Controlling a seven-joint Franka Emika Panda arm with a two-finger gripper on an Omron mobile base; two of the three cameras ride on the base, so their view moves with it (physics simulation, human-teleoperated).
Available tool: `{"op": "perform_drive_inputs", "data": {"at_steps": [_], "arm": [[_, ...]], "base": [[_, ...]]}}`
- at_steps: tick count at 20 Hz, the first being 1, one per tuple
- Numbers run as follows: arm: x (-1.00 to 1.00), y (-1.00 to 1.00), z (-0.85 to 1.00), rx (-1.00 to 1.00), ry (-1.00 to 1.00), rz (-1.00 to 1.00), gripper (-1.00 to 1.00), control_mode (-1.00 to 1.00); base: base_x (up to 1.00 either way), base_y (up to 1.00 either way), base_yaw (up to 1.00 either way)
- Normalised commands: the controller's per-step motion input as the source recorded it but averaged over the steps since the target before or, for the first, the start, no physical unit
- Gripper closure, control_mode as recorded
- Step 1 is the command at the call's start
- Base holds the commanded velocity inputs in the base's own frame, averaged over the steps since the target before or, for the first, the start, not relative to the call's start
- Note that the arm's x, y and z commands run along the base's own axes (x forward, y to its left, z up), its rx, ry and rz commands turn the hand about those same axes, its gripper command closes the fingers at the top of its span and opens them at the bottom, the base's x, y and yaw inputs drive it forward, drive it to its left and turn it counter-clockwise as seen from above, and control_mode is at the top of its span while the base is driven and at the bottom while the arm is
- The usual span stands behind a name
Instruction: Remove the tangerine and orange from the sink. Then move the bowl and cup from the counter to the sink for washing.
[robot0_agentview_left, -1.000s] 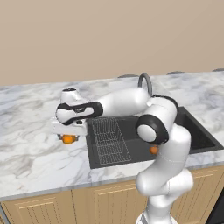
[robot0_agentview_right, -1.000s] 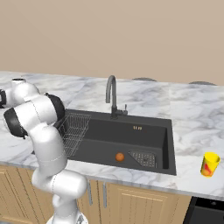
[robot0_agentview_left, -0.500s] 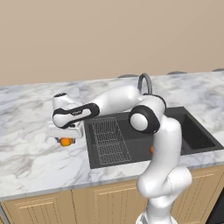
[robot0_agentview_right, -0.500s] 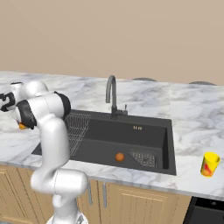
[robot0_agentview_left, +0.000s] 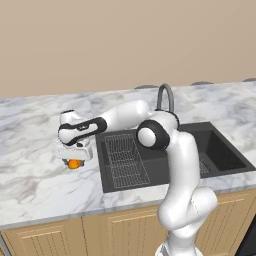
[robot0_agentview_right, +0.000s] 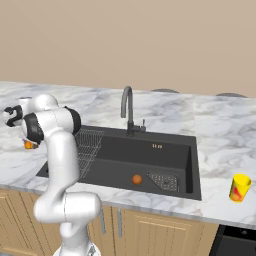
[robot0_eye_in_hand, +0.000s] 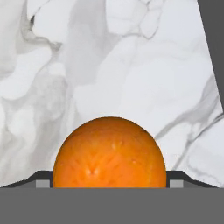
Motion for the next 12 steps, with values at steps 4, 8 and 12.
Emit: {"op": "perform_drive_inputs", "data": {"at_steps": [4, 8, 12], "arm": [[0.06, 0.00, -0.27, 0.00, 0.02, -0.08, 1.00, -1.00], [0.01, 0.00, -0.25, 0.00, 0.01, -0.08, 1.00, -1.00], [0.00, 0.00, -0.24, 0.00, 0.00, -0.09, 1.00, -1.00]], "base": [[0.00, 0.00, 0.00], [0.00, 0.00, 0.00], [0.00, 0.00, 0.00]]}}
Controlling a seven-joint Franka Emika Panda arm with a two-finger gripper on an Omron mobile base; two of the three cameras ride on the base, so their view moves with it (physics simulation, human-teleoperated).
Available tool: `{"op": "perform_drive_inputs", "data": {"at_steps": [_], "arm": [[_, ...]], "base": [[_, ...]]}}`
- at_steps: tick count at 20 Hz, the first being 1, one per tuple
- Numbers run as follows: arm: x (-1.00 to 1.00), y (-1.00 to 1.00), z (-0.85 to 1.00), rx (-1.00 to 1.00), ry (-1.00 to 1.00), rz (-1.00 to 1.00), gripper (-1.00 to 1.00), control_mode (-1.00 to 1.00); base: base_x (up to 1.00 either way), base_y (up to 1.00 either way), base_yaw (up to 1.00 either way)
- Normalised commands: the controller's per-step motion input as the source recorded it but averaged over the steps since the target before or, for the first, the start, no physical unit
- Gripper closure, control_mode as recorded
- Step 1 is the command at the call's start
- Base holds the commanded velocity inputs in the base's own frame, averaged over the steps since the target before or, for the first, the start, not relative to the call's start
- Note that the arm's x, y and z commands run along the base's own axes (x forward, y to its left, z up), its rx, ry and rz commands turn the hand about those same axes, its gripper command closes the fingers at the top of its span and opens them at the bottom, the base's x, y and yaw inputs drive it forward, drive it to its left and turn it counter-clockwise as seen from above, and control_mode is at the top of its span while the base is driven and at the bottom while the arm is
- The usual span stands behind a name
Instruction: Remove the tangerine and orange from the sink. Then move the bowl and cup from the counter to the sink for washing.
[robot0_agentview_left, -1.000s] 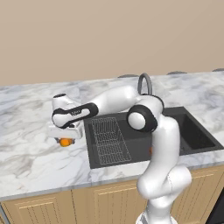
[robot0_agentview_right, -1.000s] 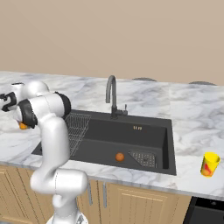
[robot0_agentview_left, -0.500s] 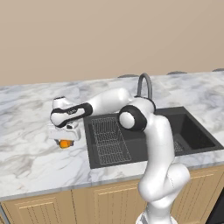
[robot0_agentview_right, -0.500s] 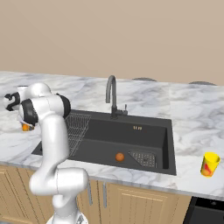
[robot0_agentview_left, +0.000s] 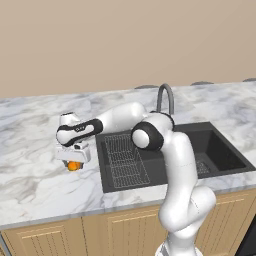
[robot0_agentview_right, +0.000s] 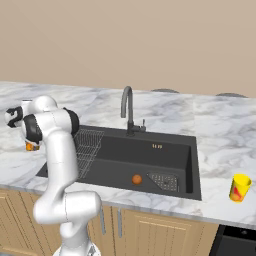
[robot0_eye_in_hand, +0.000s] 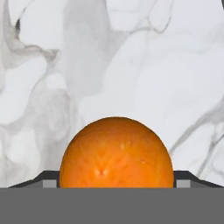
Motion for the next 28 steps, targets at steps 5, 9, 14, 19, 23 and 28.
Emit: {"op": "perform_drive_inputs", "data": {"at_steps": [5, 9, 14, 19, 23, 28], "arm": [[0.00, 0.00, -0.21, 0.00, 0.00, -0.09, 1.00, -1.00], [-0.01, 0.00, -0.21, 0.00, 0.00, -0.10, -1.00, -1.00], [-0.02, -0.01, -0.11, 0.00, 0.00, -0.11, -1.00, -1.00], [-0.03, -0.02, -0.02, 0.00, -0.03, -0.11, -1.00, -1.00], [-0.09, -0.03, 0.00, 0.00, -0.03, -0.10, -1.00, -1.00], [-0.10, -0.03, 0.00, -0.01, -0.01, -0.10, -1.00, -1.00]], "base": [[0.00, 0.00, 0.00], [0.00, 0.00, 0.00], [0.00, 0.00, 0.00], [0.00, 0.00, 0.00], [0.00, 0.00, 0.00], [0.00, 0.00, 0.00]]}}
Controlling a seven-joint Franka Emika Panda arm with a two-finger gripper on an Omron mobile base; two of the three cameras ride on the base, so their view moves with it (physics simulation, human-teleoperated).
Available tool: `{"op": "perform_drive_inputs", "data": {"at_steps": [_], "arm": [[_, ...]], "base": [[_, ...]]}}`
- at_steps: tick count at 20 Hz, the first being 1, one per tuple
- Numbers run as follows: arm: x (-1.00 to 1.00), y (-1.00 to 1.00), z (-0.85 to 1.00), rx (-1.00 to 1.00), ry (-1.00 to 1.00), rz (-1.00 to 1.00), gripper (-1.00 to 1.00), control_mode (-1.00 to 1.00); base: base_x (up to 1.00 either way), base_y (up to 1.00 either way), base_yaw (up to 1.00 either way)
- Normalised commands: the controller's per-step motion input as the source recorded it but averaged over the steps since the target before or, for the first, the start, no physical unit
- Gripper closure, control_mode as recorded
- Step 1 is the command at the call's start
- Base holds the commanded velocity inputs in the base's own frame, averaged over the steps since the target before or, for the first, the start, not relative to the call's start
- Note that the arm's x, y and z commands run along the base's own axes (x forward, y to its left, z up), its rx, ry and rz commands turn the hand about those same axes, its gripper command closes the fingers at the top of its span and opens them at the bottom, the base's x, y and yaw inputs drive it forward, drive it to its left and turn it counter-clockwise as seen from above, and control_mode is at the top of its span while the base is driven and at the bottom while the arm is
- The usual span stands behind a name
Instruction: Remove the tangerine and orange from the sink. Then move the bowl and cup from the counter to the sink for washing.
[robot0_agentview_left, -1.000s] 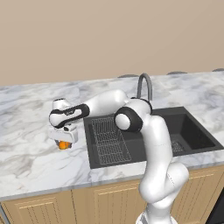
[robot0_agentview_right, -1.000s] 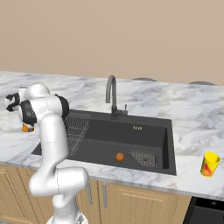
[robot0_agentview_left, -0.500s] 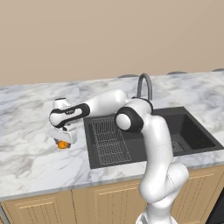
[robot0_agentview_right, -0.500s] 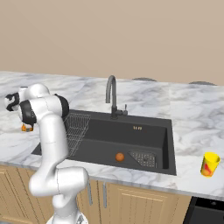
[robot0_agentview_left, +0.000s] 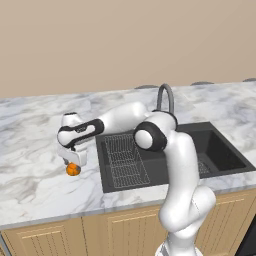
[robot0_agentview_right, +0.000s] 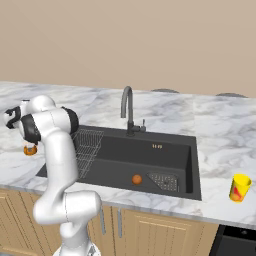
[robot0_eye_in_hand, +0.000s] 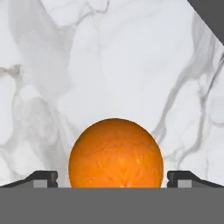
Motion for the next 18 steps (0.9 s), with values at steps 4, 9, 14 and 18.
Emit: {"op": "perform_drive_inputs", "data": {"at_steps": [4, 9, 14, 18], "arm": [[-0.09, -0.05, 0.00, -0.01, -0.02, -0.09, -1.00, -1.00], [-0.10, -0.06, 0.06, 0.00, -0.05, -0.06, -1.00, -1.00], [-0.15, -0.10, 0.24, -0.03, -0.08, -0.02, -1.00, -1.00], [-0.15, -0.12, 0.31, -0.03, -0.05, 0.00, -1.00, -1.00]], "base": [[0.00, 0.00, 0.00], [0.00, 0.00, 0.00], [0.00, 0.00, 0.00], [0.00, 0.00, 0.00]]}}
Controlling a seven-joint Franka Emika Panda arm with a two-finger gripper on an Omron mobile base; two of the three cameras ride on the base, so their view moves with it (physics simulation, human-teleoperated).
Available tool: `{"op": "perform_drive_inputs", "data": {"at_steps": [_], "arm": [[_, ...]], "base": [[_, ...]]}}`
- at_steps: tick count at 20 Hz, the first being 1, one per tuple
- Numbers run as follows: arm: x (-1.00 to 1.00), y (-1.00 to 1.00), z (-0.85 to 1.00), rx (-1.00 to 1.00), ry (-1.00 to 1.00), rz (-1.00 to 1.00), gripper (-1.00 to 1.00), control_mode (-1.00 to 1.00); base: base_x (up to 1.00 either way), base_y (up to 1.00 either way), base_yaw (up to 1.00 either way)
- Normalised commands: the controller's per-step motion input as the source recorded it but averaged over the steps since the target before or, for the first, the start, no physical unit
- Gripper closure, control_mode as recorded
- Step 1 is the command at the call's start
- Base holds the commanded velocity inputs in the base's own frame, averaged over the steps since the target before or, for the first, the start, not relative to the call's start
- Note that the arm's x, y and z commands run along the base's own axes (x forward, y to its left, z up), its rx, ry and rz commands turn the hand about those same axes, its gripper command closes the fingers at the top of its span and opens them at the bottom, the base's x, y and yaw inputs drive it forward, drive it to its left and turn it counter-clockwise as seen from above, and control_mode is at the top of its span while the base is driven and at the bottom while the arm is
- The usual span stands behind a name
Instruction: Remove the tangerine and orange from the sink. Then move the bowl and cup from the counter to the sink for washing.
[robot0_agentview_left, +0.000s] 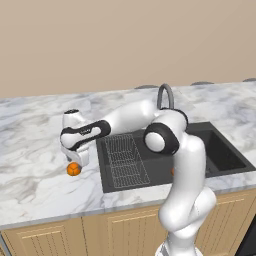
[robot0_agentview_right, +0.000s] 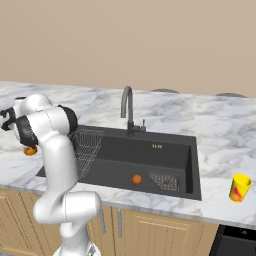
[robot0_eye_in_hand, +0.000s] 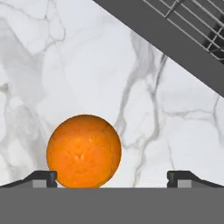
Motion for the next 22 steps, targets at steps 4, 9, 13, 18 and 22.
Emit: {"op": "perform_drive_inputs", "data": {"at_steps": [4, 9, 13, 18, 22], "arm": [[-0.19, -0.18, 0.30, -0.02, -0.02, 0.00, -1.00, -1.00], [-0.21, -0.25, 0.27, -0.01, 0.00, 0.00, -1.00, -1.00], [-0.28, -0.36, 0.22, 0.00, -0.01, 0.06, -1.00, -1.00], [-0.33, -0.41, 0.20, -0.01, -0.08, 0.16, -1.00, -1.00], [-0.34, -0.45, 0.17, 0.00, -0.13, 0.20, -1.00, -1.00]], "base": [[0.00, 0.00, 0.00], [0.00, 0.00, 0.00], [0.00, 0.00, 0.00], [0.00, 0.00, 0.00], [0.00, 0.00, 0.00]]}}
